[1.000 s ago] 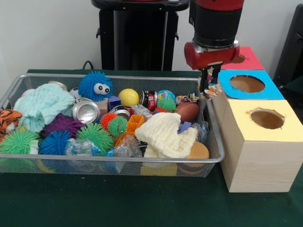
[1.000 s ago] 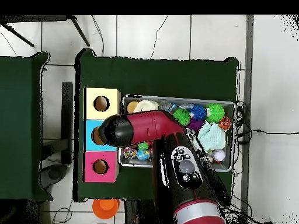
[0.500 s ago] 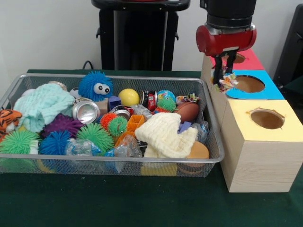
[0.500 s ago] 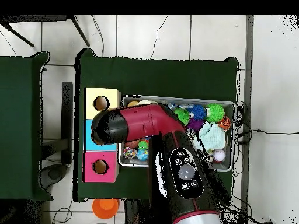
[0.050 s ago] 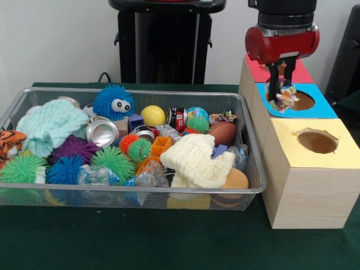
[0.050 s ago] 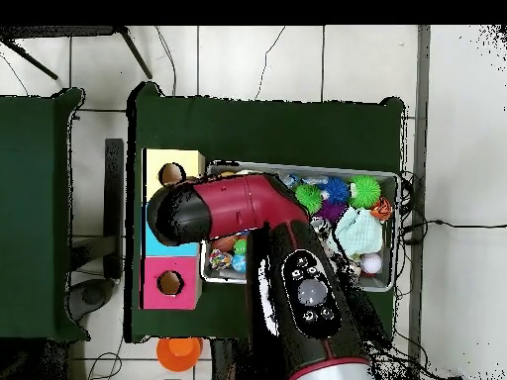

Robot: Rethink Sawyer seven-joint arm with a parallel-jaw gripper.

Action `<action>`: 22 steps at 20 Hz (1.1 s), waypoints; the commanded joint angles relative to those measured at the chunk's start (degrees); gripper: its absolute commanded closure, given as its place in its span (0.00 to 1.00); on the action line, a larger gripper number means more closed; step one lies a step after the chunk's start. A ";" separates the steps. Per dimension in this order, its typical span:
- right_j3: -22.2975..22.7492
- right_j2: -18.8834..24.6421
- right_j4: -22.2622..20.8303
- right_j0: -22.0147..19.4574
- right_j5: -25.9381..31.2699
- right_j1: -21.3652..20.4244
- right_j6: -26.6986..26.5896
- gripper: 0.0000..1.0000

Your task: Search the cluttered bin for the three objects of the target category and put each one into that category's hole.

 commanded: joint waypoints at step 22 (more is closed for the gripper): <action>0.26 4.97 1.82 0.50 -15.83 13.31 6.49 1.00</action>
